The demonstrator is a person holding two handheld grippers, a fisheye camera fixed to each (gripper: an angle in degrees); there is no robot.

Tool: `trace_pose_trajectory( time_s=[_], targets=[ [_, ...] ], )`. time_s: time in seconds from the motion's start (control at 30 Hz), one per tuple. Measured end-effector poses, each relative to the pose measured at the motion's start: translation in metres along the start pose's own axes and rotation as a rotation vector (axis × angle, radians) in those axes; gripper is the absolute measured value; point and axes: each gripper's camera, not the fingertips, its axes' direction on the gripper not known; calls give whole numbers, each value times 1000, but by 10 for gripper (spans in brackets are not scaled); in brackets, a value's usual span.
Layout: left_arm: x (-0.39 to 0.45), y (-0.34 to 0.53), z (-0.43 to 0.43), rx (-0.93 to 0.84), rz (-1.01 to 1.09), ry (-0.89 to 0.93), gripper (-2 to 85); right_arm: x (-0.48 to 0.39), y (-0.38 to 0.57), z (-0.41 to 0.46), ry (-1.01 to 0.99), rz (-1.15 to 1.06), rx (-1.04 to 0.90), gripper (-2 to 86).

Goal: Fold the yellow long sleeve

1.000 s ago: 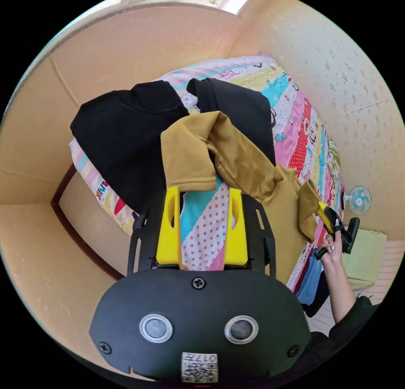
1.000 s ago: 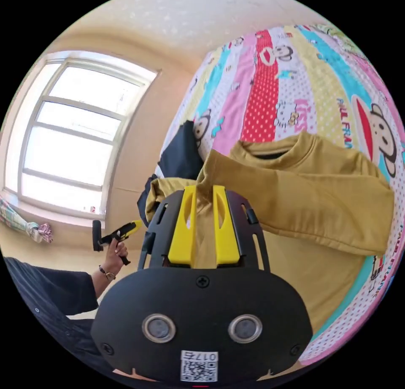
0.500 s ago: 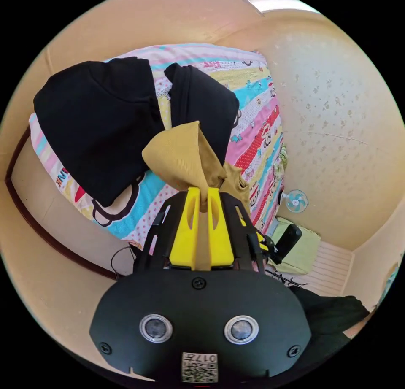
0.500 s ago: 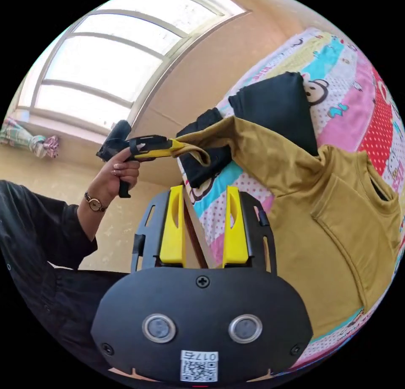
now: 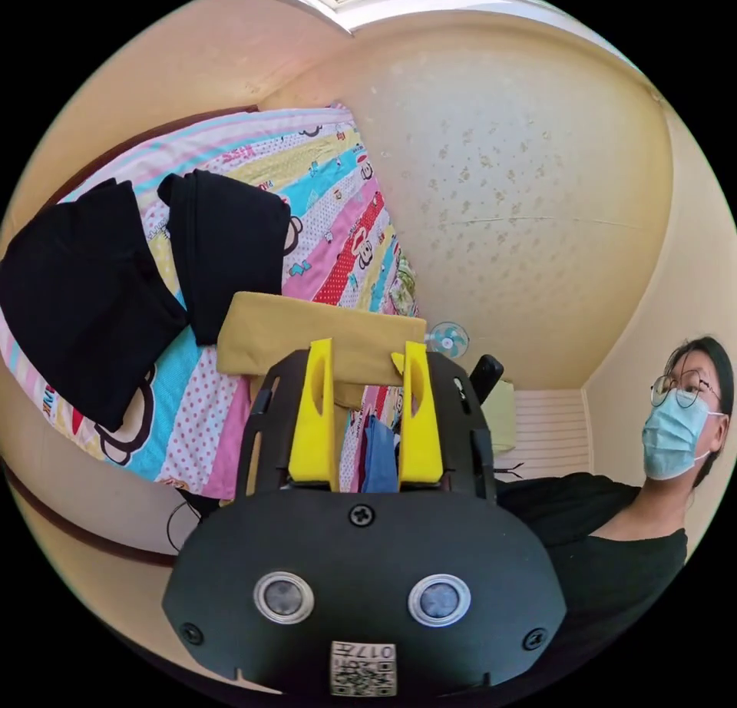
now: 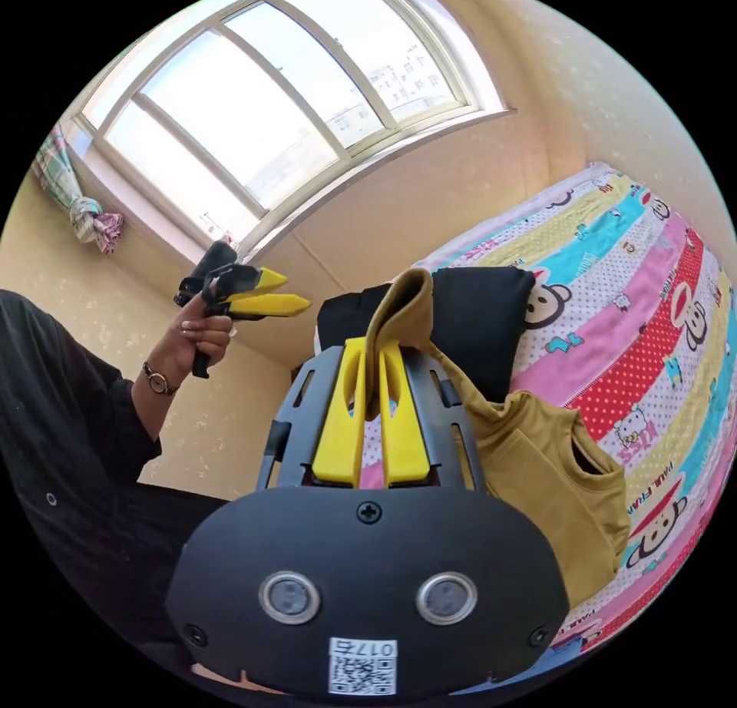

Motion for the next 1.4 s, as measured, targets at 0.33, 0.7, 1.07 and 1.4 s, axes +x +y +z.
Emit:
trace_pose_trajectory(
  time_s=[0.33, 0.7, 1.07, 1.4],
  targets=[
    [-81, 90, 137, -375, -188, -268, 137, 243, 165, -112, 382, 494, -41, 36],
    [-154, 158, 192, -415, -102, -592, 148, 341, 290, -154, 296, 902, -133, 124],
    [-218, 209, 260, -608, -240, -573, 56, 219, 469, -139, -88, 944, -326, 45],
    [-178, 144, 208, -462, -125, -449, 97, 276, 385, -268, -106, 898, -75, 44]
  ],
)
